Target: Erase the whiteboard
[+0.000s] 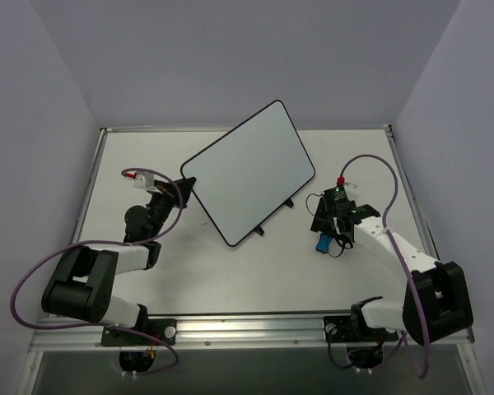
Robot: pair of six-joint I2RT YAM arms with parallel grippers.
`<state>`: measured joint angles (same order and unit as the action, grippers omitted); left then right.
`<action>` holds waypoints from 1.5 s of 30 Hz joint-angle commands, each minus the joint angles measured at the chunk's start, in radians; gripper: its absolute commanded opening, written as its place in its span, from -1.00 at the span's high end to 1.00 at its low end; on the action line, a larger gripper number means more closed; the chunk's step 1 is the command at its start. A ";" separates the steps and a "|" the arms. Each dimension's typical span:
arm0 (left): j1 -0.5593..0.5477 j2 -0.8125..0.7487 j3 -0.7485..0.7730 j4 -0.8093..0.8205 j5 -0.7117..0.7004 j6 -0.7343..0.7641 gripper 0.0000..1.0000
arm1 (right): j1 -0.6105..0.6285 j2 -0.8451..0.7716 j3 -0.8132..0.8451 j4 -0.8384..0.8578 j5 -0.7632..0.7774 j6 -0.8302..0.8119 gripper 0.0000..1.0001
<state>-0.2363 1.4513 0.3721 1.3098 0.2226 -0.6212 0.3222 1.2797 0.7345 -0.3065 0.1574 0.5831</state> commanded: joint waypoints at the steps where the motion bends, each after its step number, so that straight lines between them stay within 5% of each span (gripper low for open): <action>1: -0.001 0.014 0.010 -0.196 0.104 0.222 0.95 | 0.006 -0.106 0.106 -0.086 0.028 -0.019 -0.20; 13: 0.063 0.018 0.099 -0.356 0.133 0.216 0.95 | 0.005 -0.283 0.221 -0.114 0.021 -0.106 -0.22; 23: 0.043 0.092 -0.079 -0.041 0.073 0.130 0.95 | 0.005 -0.347 0.221 -0.097 0.007 -0.137 -0.25; 32: 0.031 0.055 -0.095 -0.086 0.024 0.127 0.58 | 0.005 -0.362 0.224 -0.071 -0.019 -0.138 -0.25; 42: -0.015 0.040 -0.101 -0.070 0.018 0.196 0.63 | 0.003 -0.382 0.223 -0.072 -0.009 -0.147 -0.26; 45: -0.031 0.031 -0.107 -0.067 0.001 0.213 0.51 | 0.005 -0.384 0.226 -0.072 -0.007 -0.151 -0.26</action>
<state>-0.2310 1.4738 0.3042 1.3636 0.1604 -0.5713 0.3222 0.9112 0.9257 -0.3866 0.1440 0.4458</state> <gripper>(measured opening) 0.235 0.631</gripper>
